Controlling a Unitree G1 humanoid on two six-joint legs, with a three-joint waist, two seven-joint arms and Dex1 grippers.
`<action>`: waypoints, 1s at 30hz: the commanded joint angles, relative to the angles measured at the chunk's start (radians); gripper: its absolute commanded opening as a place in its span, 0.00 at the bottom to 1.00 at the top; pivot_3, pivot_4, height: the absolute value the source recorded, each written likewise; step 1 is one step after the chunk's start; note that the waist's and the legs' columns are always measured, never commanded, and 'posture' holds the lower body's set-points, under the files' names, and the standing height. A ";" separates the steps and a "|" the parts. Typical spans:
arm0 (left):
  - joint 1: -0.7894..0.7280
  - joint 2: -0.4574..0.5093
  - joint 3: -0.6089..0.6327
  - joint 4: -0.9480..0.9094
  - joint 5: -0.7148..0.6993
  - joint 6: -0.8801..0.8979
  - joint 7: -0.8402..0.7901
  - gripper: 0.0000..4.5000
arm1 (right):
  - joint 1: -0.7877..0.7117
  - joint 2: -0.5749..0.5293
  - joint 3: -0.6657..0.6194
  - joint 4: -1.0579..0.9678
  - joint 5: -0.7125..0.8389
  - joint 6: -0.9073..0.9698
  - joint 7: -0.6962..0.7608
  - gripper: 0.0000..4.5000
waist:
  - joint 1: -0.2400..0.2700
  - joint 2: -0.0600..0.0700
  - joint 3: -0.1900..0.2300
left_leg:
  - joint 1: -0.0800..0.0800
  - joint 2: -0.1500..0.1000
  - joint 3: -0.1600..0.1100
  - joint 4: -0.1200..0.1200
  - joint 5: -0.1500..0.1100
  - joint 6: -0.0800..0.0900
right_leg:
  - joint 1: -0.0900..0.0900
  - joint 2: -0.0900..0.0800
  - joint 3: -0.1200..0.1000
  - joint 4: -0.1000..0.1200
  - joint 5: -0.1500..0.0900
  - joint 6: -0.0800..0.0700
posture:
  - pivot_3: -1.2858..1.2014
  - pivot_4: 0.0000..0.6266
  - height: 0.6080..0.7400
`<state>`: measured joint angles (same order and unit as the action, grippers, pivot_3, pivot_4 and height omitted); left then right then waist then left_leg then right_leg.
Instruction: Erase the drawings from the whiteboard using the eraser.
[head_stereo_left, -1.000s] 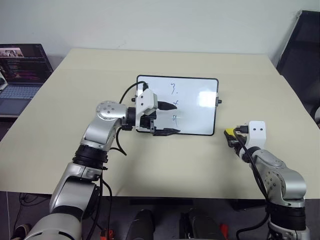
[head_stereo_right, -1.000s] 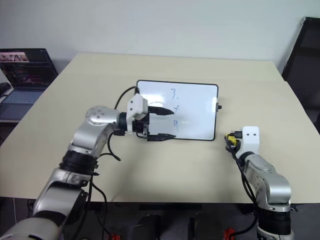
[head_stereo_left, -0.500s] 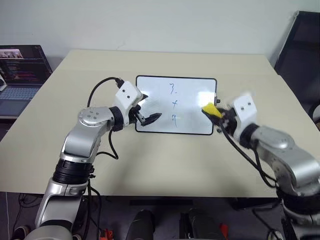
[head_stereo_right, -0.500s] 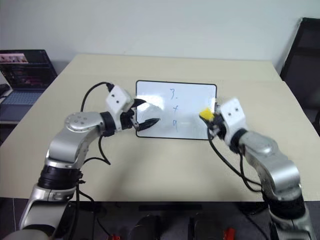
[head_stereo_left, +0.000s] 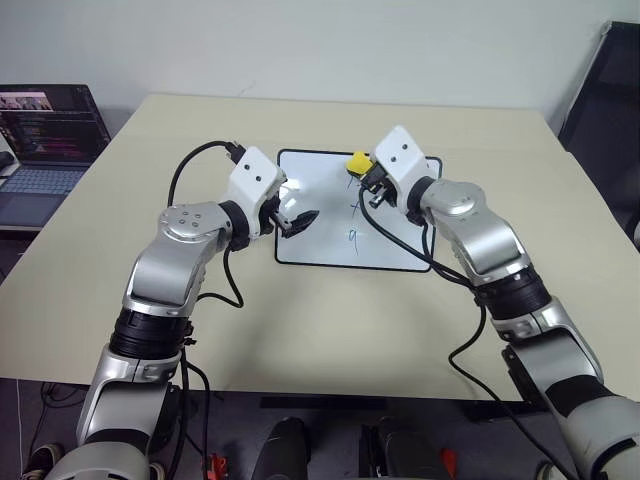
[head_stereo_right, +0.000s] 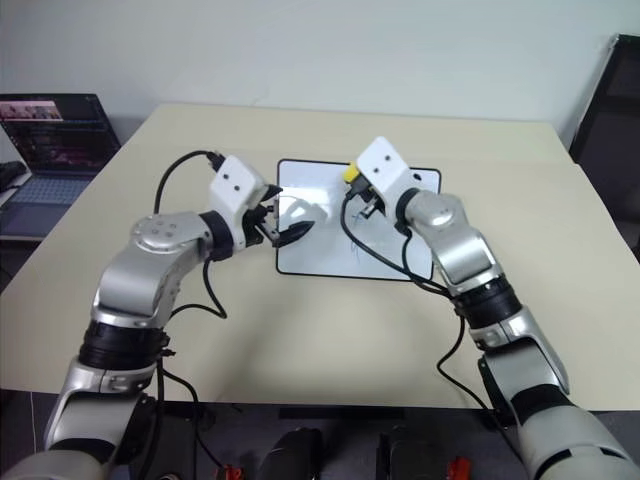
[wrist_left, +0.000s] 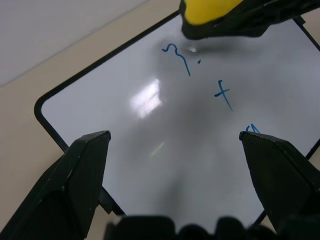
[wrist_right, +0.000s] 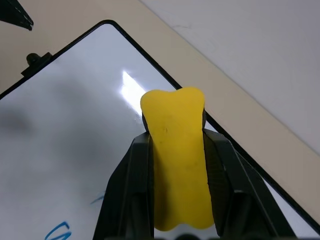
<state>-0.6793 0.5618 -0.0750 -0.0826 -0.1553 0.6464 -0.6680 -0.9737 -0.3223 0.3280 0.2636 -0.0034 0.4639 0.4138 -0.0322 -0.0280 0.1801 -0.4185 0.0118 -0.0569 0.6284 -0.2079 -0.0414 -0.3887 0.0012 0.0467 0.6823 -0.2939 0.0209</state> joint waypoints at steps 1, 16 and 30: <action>-0.006 0.003 0.016 -0.020 0.001 -0.015 0.008 1.00 | -0.071 0.039 0.000 0.090 -0.051 -0.100 0.001 0.22 | 0.000 0.000 0.000 | 0.000 0.000 0.000 0.000 0.000 0.000 | 0.000 0.000 0.000 0.000 0.000 0.000 | 0.52 0.24 1.00; 0.028 0.009 0.005 0.042 0.012 -0.121 -0.017 1.00 | -0.149 0.104 -0.071 0.416 -0.105 -0.199 -0.008 0.22 | 0.001 0.000 0.000 | 0.001 0.000 0.000 0.001 0.000 0.000 | 0.000 -0.001 0.000 0.003 0.000 0.000 | 0.52 0.24 1.00; 0.027 -0.007 -0.004 0.092 0.020 -0.178 -0.035 1.00 | -0.012 0.036 -0.070 0.231 -0.129 -0.088 0.072 0.22 | 0.000 0.000 0.000 | 0.004 -0.002 0.000 0.002 0.000 0.000 | 0.001 -0.001 0.000 0.009 0.000 0.000 | 0.52 0.24 1.00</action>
<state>-0.6406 0.5552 -0.0823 0.0199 -0.1373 0.4910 -0.7011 -0.9919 -0.2834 0.2571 0.4899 -0.1064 0.3544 0.4986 -0.0318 -0.0279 0.1801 -0.4148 0.0102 -0.0569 0.6312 -0.2075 -0.0419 -0.3880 -0.0003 0.0468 0.6922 -0.2939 0.0207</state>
